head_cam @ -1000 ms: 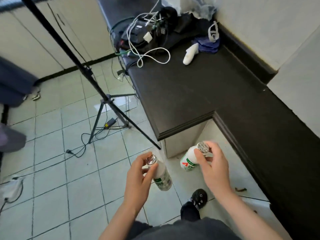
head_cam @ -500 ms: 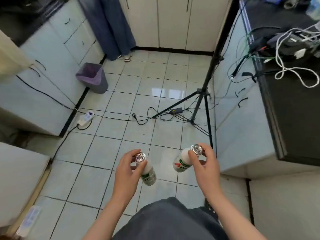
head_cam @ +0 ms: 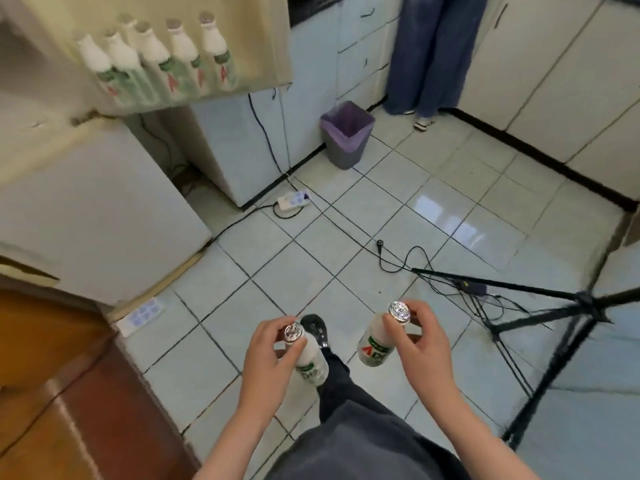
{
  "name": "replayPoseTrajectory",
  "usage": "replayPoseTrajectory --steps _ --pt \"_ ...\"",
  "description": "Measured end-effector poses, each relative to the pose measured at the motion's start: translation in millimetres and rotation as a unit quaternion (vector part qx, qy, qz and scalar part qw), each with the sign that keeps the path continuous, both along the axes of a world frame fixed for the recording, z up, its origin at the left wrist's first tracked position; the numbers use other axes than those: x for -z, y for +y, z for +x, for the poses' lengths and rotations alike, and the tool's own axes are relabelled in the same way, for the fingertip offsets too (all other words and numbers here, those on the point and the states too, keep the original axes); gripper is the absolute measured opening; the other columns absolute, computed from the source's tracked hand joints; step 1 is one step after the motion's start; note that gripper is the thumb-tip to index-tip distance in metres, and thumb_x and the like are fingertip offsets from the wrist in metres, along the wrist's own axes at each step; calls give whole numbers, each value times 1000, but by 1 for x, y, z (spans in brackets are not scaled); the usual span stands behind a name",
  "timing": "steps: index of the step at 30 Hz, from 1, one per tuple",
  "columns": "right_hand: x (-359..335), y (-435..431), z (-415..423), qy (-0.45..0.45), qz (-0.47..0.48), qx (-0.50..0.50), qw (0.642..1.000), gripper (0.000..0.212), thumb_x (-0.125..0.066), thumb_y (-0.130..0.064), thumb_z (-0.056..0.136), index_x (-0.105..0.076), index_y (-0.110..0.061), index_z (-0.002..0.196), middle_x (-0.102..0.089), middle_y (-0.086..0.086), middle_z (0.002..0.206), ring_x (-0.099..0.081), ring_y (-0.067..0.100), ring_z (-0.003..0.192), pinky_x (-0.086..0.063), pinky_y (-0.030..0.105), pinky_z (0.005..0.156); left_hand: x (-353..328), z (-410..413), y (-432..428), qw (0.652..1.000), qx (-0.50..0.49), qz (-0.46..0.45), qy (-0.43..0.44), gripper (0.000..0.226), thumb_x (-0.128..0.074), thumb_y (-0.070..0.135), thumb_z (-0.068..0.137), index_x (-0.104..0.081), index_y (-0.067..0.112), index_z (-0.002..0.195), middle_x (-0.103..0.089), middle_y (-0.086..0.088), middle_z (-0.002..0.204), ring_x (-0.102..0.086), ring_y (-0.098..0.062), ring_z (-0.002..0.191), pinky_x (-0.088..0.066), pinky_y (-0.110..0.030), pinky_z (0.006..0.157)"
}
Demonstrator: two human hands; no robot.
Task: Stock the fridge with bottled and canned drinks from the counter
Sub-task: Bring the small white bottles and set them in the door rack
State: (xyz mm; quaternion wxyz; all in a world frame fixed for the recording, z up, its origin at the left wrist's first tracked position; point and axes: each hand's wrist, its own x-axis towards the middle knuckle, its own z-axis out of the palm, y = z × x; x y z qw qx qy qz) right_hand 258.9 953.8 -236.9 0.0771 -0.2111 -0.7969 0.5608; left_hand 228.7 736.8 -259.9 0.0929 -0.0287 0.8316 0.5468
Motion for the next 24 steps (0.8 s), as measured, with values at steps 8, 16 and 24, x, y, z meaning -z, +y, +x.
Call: replayPoseTrajectory --steps 8,16,24 --pt "-17 -55 -211 34 -28 -158 986 10 -64 -29 83 -58 -33 89 -62 -19 86 -59 1 80 -48 14 62 -38 -157 -66 995 -82 -48 44 40 -66 13 86 -53 47 101 -51 27 104 -55 3 99 -51 -19 77" --pt "-67 -127 -370 110 -38 -242 963 13 -64 -28 83 -57 -32 94 -62 -11 92 -59 -3 84 -49 10 65 -83 -255 -116 970 -210 -44 117 37 -66 11 86 -53 43 98 -53 14 102 -53 7 92 -45 -7 68" --pt "-89 -178 -443 139 -33 -227 963 13 -63 -29 83 -58 -36 92 -63 -16 90 -60 -1 86 -48 10 67 -106 -350 -183 962 -219 3 165 38 -65 10 86 -55 44 101 -58 8 105 -57 4 93 -48 -8 71"
